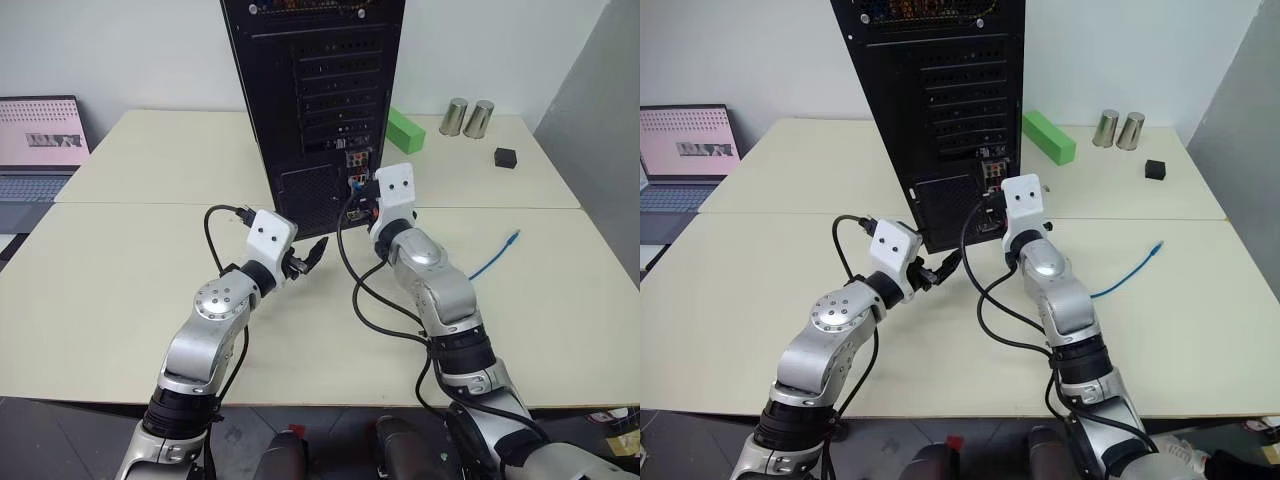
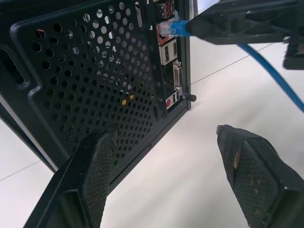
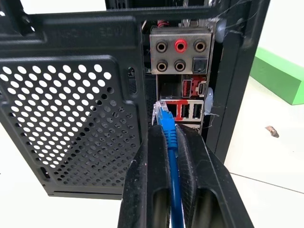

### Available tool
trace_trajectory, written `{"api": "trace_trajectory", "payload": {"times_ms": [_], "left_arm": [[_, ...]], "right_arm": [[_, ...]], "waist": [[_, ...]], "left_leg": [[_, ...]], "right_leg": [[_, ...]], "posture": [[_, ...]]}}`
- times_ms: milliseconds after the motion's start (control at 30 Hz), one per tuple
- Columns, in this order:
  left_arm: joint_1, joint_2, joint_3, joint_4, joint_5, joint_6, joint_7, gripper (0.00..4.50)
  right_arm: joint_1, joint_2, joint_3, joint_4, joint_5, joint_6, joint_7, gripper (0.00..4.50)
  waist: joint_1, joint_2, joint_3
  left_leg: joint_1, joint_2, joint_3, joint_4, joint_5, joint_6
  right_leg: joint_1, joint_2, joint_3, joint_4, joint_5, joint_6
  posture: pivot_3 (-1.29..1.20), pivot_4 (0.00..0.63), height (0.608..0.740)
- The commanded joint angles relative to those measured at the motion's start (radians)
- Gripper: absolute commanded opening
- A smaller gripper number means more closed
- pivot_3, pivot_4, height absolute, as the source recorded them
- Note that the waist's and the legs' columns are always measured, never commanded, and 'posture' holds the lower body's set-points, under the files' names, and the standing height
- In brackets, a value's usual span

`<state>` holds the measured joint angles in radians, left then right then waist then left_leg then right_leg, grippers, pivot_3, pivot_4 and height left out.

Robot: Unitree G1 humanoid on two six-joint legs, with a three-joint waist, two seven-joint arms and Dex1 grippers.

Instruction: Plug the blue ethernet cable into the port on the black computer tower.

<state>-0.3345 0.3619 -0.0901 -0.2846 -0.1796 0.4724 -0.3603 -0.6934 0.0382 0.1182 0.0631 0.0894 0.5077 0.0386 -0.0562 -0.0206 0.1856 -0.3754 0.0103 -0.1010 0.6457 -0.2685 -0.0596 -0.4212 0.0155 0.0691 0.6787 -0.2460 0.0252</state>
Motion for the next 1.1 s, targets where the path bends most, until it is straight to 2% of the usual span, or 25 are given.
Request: {"api": "trace_trajectory", "payload": {"times_ms": [33, 933, 1100], "left_arm": [[-0.019, -0.005, 0.017, -0.053, 0.001, -0.006, 0.0, 3.54], [-0.021, -0.01, 0.012, -0.044, 0.012, -0.014, -0.005, 3.54], [-0.023, -0.008, 0.011, -0.039, 0.014, -0.018, -0.008, 3.54]], "right_arm": [[-0.036, 0.006, -0.014, -0.001, -0.016, -0.041, -0.006, 0.0], [0.022, 0.013, -0.01, -0.106, -0.027, 0.034, 0.016, 0.0], [0.013, 0.018, -0.009, -0.081, -0.033, 0.014, 0.014, 0.0]], "waist": [[0.0, 0.0, 0.0], [0.0, 0.0, 0.0], [0.0, 0.0, 0.0]], "left_leg": [[0.0, 0.0, 0.0, 0.0, 0.0, 0.0], [-0.001, 0.0, 0.0, 0.0, 0.0, 0.0], [-0.001, 0.0, 0.0, 0.0, 0.0, 0.0]], "right_leg": [[0.0, 0.0, 0.0, 0.0, 0.0, 0.0], [-0.001, 0.0, 0.0, -0.001, 0.0, 0.0], [-0.001, 0.0, 0.0, -0.001, -0.003, 0.005]], "posture": [[0.0, 0.15, 0.74], [0.0, 0.15, 0.74], [0.0, 0.15, 0.74]]}}
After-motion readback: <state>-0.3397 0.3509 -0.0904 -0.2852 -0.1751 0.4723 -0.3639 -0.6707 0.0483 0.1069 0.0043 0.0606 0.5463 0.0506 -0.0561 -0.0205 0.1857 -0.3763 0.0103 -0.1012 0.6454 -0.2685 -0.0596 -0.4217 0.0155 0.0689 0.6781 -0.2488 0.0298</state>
